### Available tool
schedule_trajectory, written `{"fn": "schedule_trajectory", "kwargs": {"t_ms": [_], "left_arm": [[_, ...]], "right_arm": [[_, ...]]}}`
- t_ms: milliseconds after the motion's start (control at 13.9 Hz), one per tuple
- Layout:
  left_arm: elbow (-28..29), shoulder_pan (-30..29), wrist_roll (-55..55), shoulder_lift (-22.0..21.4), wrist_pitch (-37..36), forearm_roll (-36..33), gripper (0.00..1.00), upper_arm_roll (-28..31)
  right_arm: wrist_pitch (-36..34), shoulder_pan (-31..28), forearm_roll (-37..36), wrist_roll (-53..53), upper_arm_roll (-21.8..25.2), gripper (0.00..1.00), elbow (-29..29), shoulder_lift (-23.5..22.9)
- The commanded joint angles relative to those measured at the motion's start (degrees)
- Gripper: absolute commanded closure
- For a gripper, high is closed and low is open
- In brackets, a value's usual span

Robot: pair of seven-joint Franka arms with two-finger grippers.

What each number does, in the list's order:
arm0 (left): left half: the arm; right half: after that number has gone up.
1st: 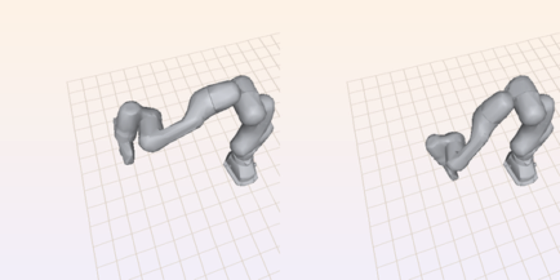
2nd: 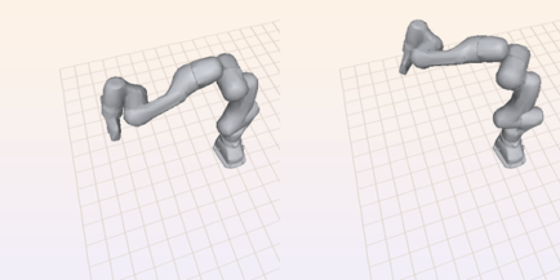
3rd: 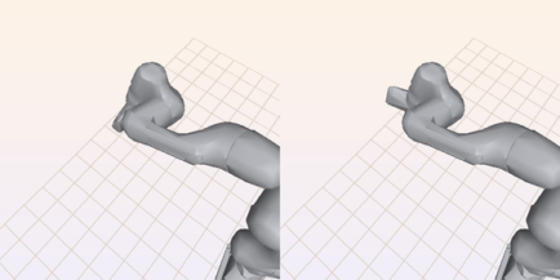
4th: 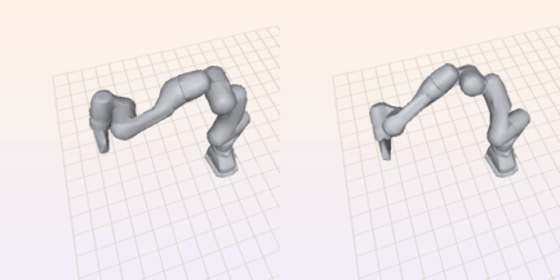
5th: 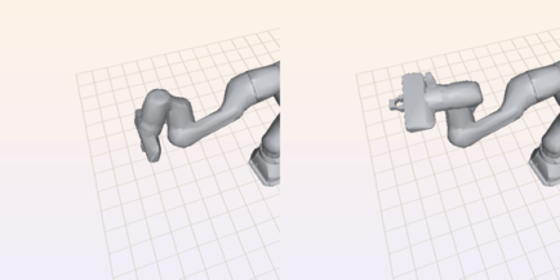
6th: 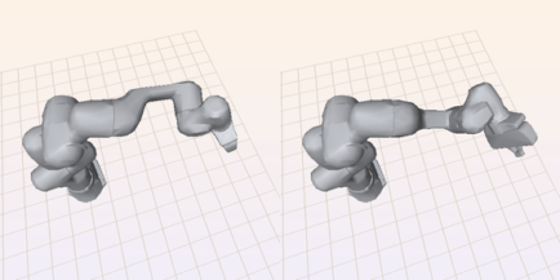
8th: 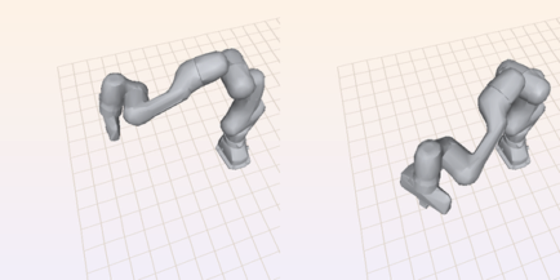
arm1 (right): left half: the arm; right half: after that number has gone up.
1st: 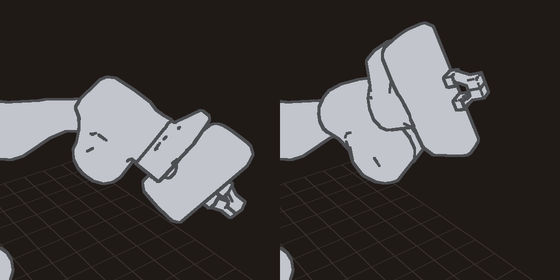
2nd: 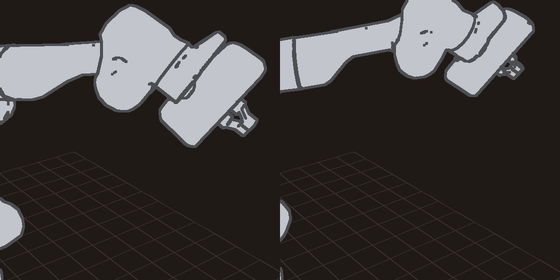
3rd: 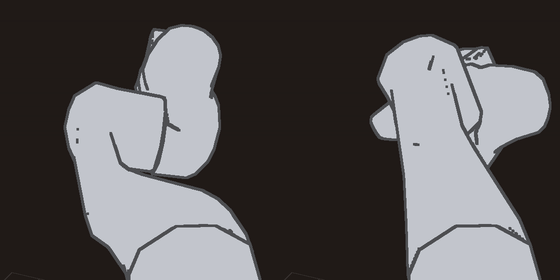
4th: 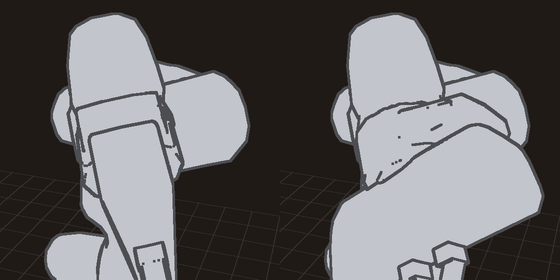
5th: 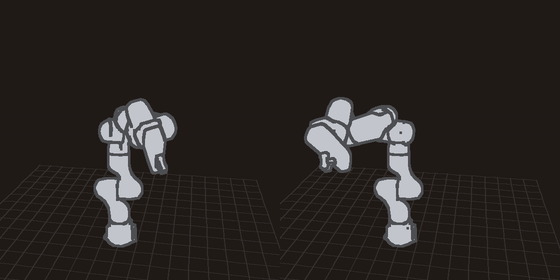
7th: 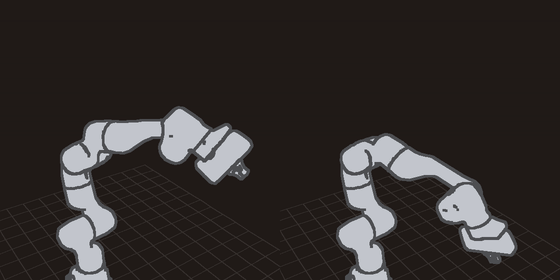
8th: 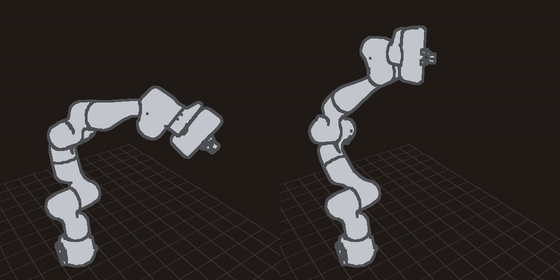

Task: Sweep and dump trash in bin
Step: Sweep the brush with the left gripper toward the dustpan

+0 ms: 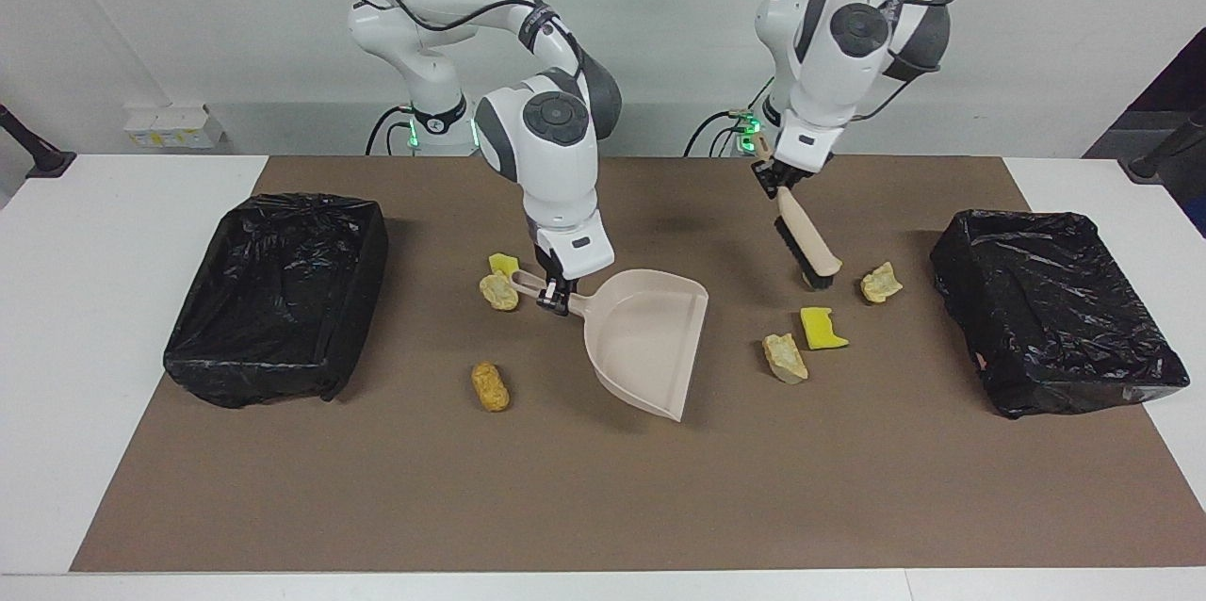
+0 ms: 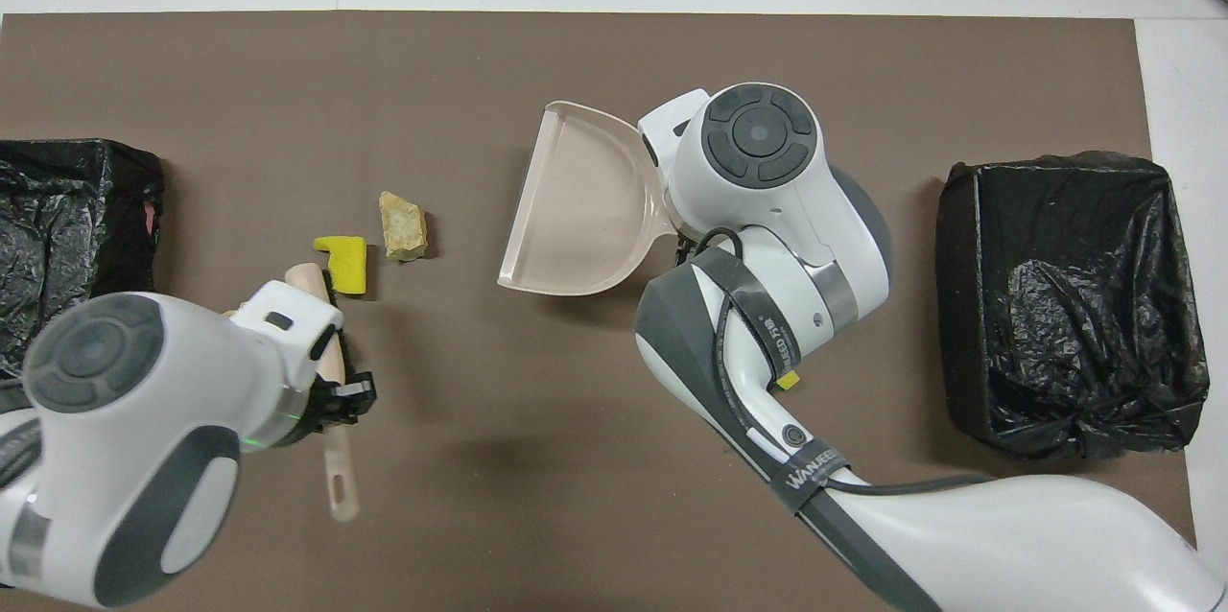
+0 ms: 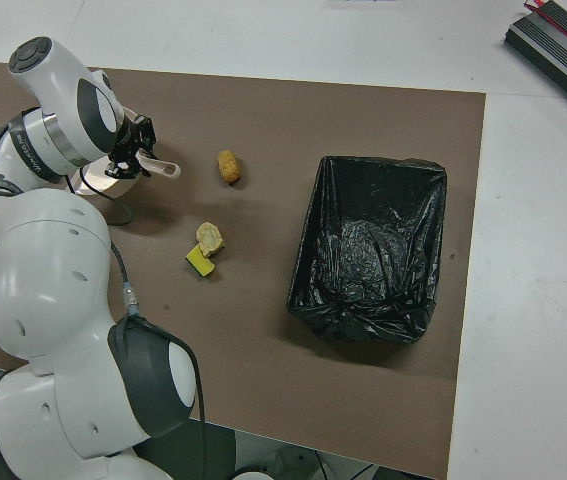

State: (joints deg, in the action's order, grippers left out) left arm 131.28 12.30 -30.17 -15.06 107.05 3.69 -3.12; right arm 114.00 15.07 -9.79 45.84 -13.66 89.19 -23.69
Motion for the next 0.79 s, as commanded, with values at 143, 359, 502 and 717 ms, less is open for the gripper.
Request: {"fn": "schedule_trajectory", "kwargs": {"t_ms": [143,359,502,717], "left_arm": [[-0.51,-16.05,5.55,2.05,-0.79,0.35,1.00,-0.75],[0.37,-18.71,9.50,4.42,0.53,-0.26,1.00,-0.66],[1.95,-19.07,11.96,5.83,2.28,-0.44,1.00,-0.75],[2.66,-18.37,14.52,6.88,3.87,-0.44,1.00,-0.75]], "right_arm": [[4.30,0.57,-6.73,6.18,-0.67,1.00,0.99,-2.41],[5.01,1.36,-7.61,7.51,-0.67,1.00,0.99,-3.38],[5.27,2.16,-8.66,7.51,-0.67,1.00,0.55,-4.35],[5.27,3.48,-10.95,7.51,-0.67,1.00,0.46,-5.32]]}}
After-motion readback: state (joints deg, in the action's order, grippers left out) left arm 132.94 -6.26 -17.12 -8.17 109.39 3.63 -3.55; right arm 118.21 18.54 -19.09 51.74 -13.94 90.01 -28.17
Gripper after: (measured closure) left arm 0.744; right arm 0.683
